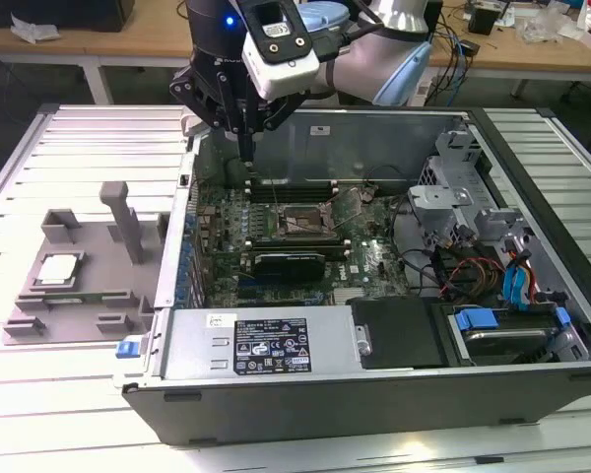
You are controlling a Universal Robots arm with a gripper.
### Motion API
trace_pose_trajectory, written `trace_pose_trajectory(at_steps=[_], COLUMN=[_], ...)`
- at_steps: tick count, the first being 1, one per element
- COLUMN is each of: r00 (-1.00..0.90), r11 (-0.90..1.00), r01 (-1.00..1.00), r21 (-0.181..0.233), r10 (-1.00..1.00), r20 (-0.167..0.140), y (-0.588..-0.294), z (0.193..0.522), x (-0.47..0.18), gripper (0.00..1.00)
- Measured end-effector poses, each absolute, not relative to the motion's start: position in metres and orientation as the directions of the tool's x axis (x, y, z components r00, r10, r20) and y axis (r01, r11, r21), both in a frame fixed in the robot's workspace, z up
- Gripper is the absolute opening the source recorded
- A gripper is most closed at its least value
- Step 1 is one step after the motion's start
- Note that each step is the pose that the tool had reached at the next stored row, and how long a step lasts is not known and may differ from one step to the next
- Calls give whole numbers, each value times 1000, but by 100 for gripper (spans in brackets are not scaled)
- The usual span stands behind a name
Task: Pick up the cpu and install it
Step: 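Reach for the cpu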
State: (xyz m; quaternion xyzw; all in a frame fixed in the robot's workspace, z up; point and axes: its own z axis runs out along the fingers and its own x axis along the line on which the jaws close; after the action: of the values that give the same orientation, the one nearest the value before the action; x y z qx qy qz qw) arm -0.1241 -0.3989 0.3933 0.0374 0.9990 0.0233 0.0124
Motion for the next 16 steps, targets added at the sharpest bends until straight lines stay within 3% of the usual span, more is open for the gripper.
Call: trace_pose_trajectory(at_steps=[16], r00=[-997], r11=[996], r01=[74], r21=[47], r10=[75], r20=[-23], y=[-398], z=[393], x=[-149], gripper=[11])
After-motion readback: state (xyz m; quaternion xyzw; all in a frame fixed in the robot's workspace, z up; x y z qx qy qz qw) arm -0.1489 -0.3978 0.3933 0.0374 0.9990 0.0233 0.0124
